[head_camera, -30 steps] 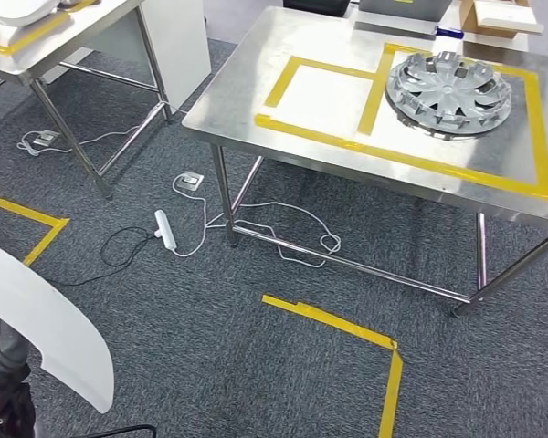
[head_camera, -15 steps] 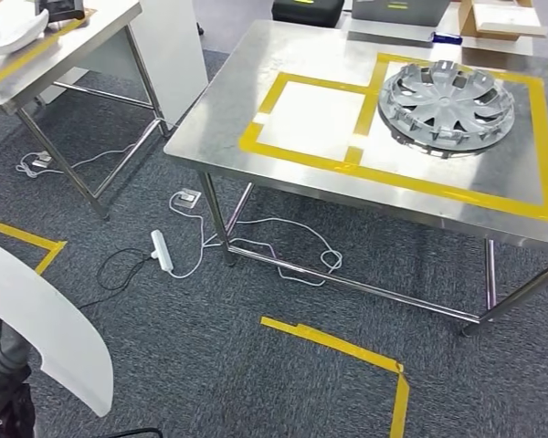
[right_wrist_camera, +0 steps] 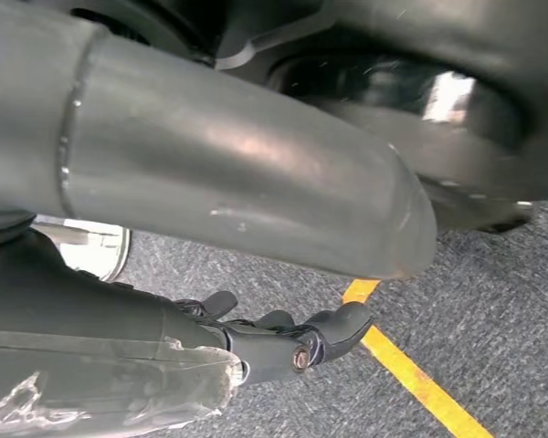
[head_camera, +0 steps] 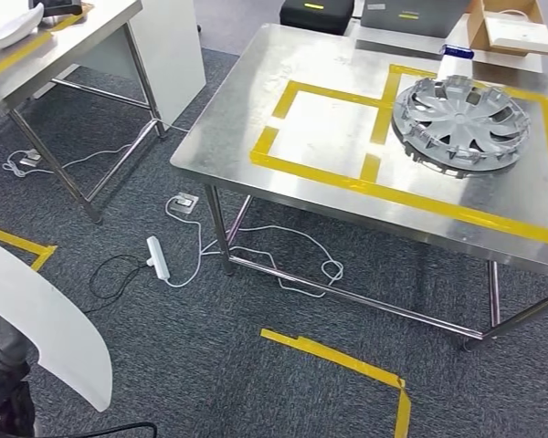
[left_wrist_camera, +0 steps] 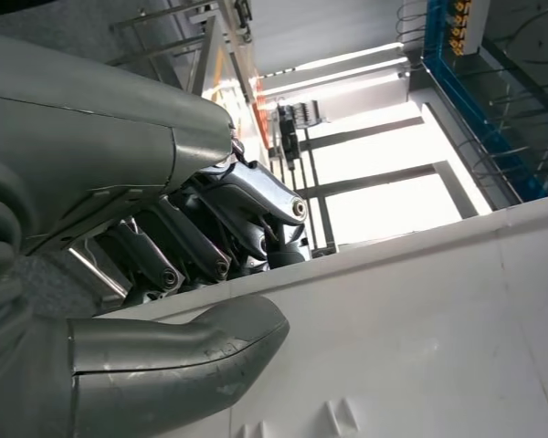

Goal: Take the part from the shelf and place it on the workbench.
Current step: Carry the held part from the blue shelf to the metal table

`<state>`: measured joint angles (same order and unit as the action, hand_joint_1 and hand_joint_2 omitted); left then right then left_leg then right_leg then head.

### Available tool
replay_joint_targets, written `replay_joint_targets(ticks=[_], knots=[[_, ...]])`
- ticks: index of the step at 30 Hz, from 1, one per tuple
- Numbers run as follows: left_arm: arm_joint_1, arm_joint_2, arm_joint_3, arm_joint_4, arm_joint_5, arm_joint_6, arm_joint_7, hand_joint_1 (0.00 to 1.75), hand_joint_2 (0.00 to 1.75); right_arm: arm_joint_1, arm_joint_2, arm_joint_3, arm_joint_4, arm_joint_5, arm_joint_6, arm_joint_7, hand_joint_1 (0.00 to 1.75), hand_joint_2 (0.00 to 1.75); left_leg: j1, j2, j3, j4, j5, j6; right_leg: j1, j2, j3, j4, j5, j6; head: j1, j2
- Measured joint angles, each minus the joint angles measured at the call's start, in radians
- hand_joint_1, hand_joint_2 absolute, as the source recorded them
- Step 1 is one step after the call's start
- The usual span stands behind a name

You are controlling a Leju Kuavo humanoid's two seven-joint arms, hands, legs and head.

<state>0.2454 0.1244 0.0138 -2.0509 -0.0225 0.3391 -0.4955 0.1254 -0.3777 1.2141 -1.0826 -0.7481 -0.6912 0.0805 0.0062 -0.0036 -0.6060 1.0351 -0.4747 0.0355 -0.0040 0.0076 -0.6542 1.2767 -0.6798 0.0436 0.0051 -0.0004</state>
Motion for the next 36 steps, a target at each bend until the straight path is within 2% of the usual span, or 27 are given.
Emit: replay_joint_targets(ticks=[1, 2, 4, 5, 7, 10, 12, 14, 15, 16, 17, 19, 20, 22, 24, 25, 27, 29, 30, 31, 32, 34, 36], knots=[[0.000, 0.000, 0.000, 0.000, 0.000, 0.000, 0.000, 1.64, 1.75, 0.001, 0.000, 0.000, 0.000, -0.002, 0.000, 0.000, 0.00, 0.00, 0.000, 0.000, 0.006, 0.000, -0.005, 0.000, 0.000, -0.001, -0.009, -0.011, 0.028, 0.000, 0.000, 0.000], [0.000, 0.000, 0.000, 0.000, 0.000, 0.000, 0.000, 1.64, 1.75, 0.001, 0.000, 0.001, 0.000, -0.004, 0.000, 0.000, 0.00, 0.00, 0.000, 0.001, 0.015, 0.000, -0.012, -0.001, 0.000, -0.003, 0.003, -0.059, 0.074, -0.002, 0.000, 0.000], [0.000, 0.000, 0.000, 0.001, 0.000, 0.001, 0.000, 1.64, 1.75, 0.000, 0.000, 0.002, 0.000, -0.008, 0.000, -0.001, 0.00, 0.00, -0.002, 0.004, 0.033, 0.000, -0.025, -0.007, 0.005, -0.019, 0.048, -0.185, 0.153, -0.009, 0.000, 0.000], [0.000, 0.000, 0.000, 0.001, -0.001, 0.001, 0.000, 1.64, 1.75, -0.002, 0.000, 0.002, 0.001, -0.010, 0.000, -0.001, 0.00, 0.00, -0.004, 0.006, 0.038, 0.001, -0.029, -0.011, 0.008, -0.026, 0.066, -0.226, 0.171, -0.014, 0.000, 0.000], [0.000, 0.000, 0.000, 0.001, -0.001, 0.002, 0.000, 1.64, 1.75, -0.003, 0.000, 0.002, 0.001, -0.014, 0.000, -0.002, 0.00, 0.00, -0.005, 0.011, 0.041, 0.000, -0.032, -0.021, 0.014, -0.027, 0.077, -0.246, 0.172, -0.022, -0.001, 0.000], [-0.002, 0.001, -0.001, 0.001, -0.002, 0.003, 0.000, 1.64, 1.75, -0.002, 0.000, 0.004, 0.001, -0.018, 0.000, -0.005, 0.00, 0.00, -0.004, 0.016, 0.042, 0.008, -0.047, -0.037, 0.007, -0.015, 0.087, -0.261, 0.179, -0.038, -0.004, 0.000], [-0.003, 0.003, -0.001, 0.001, -0.002, 0.005, 0.000, 1.64, 1.75, -0.003, 0.000, 0.007, 0.001, -0.023, 0.000, -0.008, 0.00, 0.00, -0.001, 0.014, 0.013, 0.079, -0.092, -0.047, 0.001, -0.009, 0.095, -0.270, 0.183, -0.046, -0.008, 0.000], [-0.004, 0.004, -0.001, 0.003, -0.003, 0.006, 0.000, 1.64, 1.75, -0.005, 0.000, 0.009, 0.001, -0.031, 0.000, -0.012, 0.00, 0.00, 0.004, 0.013, -0.043, 0.191, -0.140, -0.056, -0.001, -0.001, 0.097, -0.271, 0.183, -0.049, -0.009, 0.000], [-0.004, 0.005, -0.001, 0.005, -0.003, 0.006, 0.000, 1.64, 1.75, -0.006, 0.000, 0.010, 0.002, -0.034, 0.000, -0.014, 0.00, 0.00, 0.007, 0.013, -0.063, 0.226, -0.146, -0.059, -0.001, 0.004, 0.098, -0.271, 0.182, -0.049, -0.009, 0.000], [-0.004, 0.005, -0.002, 0.006, -0.003, 0.007, 0.000, 1.64, 1.75, -0.006, 0.000, 0.011, 0.003, -0.038, 0.000, -0.016, 0.00, 0.00, 0.010, 0.013, -0.069, 0.233, -0.135, -0.061, -0.001, 0.010, 0.098, -0.271, 0.181, -0.049, -0.009, 0.000], [-0.004, 0.006, -0.002, 0.007, -0.003, 0.007, 0.000, 1.64, 1.75, -0.006, 0.000, 0.012, 0.003, -0.040, 0.000, -0.017, 0.00, 0.00, 0.011, 0.012, -0.058, 0.205, -0.108, -0.062, -0.002, 0.016, 0.100, -0.271, 0.181, -0.049, -0.009, 0.000], [-0.004, 0.007, -0.002, 0.007, -0.004, 0.007, 0.000, 1.64, 1.75, -0.006, 0.000, 0.014, 0.004, -0.041, 0.000, -0.018, 0.00, 0.00, 0.014, -0.004, -0.006, 0.094, -0.043, -0.060, -0.003, 0.029, 0.104, -0.269, 0.178, -0.043, -0.010, 0.000], [-0.004, 0.007, -0.002, 0.008, -0.004, 0.007, 0.000, 1.64, 1.75, -0.007, 0.000, 0.015, 0.004, -0.041, 0.000, -0.019, 0.00, 0.00, 0.015, -0.016, 0.019, 0.041, -0.025, -0.058, -0.002, 0.036, 0.103, -0.267, 0.177, -0.038, -0.009, 0.000], [-0.005, 0.008, -0.002, 0.008, -0.004, 0.008, 0.000, 1.64, 1.75, -0.008, 0.000, 0.016, 0.004, -0.042, 0.000, -0.020, 0.00, 0.00, 0.014, -0.031, 0.039, -0.005, -0.022, -0.050, -0.002, 0.045, 0.098, -0.266, 0.177, -0.024, -0.009, 0.000], [-0.006, 0.008, -0.002, 0.008, -0.007, 0.009, 0.000, 1.64, 1.75, -0.008, 0.000, 0.017, 0.004, -0.042, 0.000, -0.021, 0.00, 0.00, 0.012, -0.025, 0.040, -0.013, -0.020, -0.037, -0.006, 0.047, 0.094, -0.268, 0.178, -0.011, -0.008, 0.000], [-0.007, 0.008, -0.001, 0.008, -0.009, 0.010, 0.000, 1.64, 1.75, -0.008, 0.000, 0.018, 0.004, -0.041, 0.000, -0.022, 0.00, 0.00, 0.013, -0.022, 0.042, -0.017, -0.018, -0.030, -0.007, 0.040, 0.089, -0.260, 0.171, -0.006, -0.006, 0.000], [-0.006, 0.007, -0.001, 0.008, -0.011, 0.011, -0.001, 1.64, 1.75, -0.010, 0.000, 0.020, 0.005, -0.037, 0.000, -0.023, 0.00, 0.00, 0.013, -0.014, 0.044, -0.022, -0.015, -0.017, -0.008, 0.019, 0.050, -0.186, 0.129, 0.001, 0.000, 0.000], [-0.005, 0.007, -0.001, 0.009, -0.013, 0.013, -0.001, 1.64, 1.75, -0.013, 0.001, 0.022, 0.006, -0.031, 0.000, -0.022, 0.00, 0.00, 0.010, -0.007, 0.043, -0.022, -0.017, -0.010, -0.009, 0.006, -0.014, -0.057, 0.073, 0.005, 0.004, 0.000], [-0.005, 0.007, -0.001, 0.009, -0.014, 0.013, -0.001, 1.64, 1.75, -0.013, 0.001, 0.022, 0.007, -0.029, 0.000, -0.021, 0.00, 0.00, 0.008, -0.004, 0.044, -0.022, -0.018, -0.009, -0.008, 0.004, -0.038, -0.011, 0.061, 0.006, 0.004, 0.000], [-0.005, 0.007, -0.001, 0.009, -0.016, 0.013, -0.001, 1.64, 1.75, -0.013, 0.001, 0.022, 0.008, -0.027, 0.000, -0.019, 0.00, 0.00, 0.006, -0.003, 0.044, -0.022, -0.019, -0.008, -0.008, 0.004, -0.047, 0.002, 0.067, 0.005, 0.004, 0.000], [-0.005, 0.007, -0.001, 0.009, -0.017, 0.013, -0.001, 1.64, 1.75, -0.012, 0.001, 0.022, 0.008, -0.025, 0.000, -0.019, 0.00, 0.00, 0.005, -0.002, 0.046, -0.022, -0.020, -0.008, -0.008, 0.003, -0.037, -0.020, 0.090, 0.003, 0.004, 0.000], [-0.005, 0.007, -0.001, 0.010, -0.019, 0.013, -0.001, 1.64, 1.75, -0.012, 0.001, 0.023, 0.008, -0.023, 0.000, -0.018, 0.00, 0.00, 0.003, -0.001, 0.051, -0.022, -0.023, -0.010, -0.006, 0.002, 0.024, -0.144, 0.153, -0.006, 0.004, 0.000], [-0.005, 0.007, -0.001, 0.010, -0.019, 0.013, -0.001, 1.64, 1.75, -0.014, 0.000, 0.023, 0.009, -0.021, 0.000, -0.018, 0.00, 0.00, 0.000, 0.000, 0.053, -0.020, -0.027, -0.018, -0.001, -0.001, 0.077, -0.245, 0.179, -0.015, 0.004, 0.000]])
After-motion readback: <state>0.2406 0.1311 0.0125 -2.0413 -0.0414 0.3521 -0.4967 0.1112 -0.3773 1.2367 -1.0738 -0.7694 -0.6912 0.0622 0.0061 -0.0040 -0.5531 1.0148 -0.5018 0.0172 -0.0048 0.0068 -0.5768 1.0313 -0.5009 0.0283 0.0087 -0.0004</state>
